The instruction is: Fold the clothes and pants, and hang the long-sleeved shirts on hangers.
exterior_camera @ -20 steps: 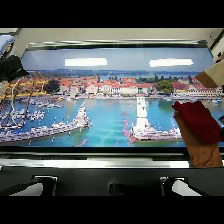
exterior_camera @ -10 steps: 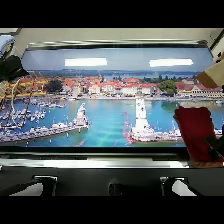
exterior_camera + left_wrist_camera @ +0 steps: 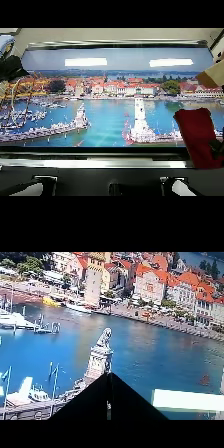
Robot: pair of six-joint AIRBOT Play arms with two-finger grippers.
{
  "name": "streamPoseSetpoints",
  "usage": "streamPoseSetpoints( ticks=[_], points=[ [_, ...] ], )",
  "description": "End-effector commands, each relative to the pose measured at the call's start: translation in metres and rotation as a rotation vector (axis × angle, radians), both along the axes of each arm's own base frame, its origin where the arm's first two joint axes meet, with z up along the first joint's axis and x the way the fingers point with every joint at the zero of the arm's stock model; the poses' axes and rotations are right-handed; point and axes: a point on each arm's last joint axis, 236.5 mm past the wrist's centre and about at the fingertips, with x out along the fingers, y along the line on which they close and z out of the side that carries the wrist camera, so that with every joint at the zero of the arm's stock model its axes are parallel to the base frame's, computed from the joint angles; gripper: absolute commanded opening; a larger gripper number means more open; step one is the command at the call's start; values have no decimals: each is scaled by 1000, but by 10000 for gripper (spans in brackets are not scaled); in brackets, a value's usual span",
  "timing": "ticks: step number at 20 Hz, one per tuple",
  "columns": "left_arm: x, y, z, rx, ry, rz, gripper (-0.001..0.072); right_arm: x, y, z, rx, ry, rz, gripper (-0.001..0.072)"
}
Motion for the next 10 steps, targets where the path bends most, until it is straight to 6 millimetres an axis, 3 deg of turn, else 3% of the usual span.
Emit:
streamPoseSetpoints(
  ticks=[1,3,5,6,7,8,9,10],
  points=[
    [0,0,-1,1,1,-1,19,0,-21,13,-78,2,64,369],
    [2,0,-4,2,8,-3,20,42,-33,36,-159,-225,107,459],
    [2,1,-15,6,33,-12,20,127,-29,82,-205,-649,226,434],
    [0,3,-28,13,66,-9,21,169,-15,112,-202,-868,280,380],
    [-4,7,-45,25,110,-2,21,203,8,140,-174,-1036,352,337],
    [-12,11,-69,39,175,-1,21,224,37,149,-116,-1104,423,296],
    [-21,14,-93,57,236,-13,19,237,72,142,-32,-1097,507,285],
    [-30,18,-119,87,293,-15,18,242,111,124,72,-1030,605,224]
  ],
)
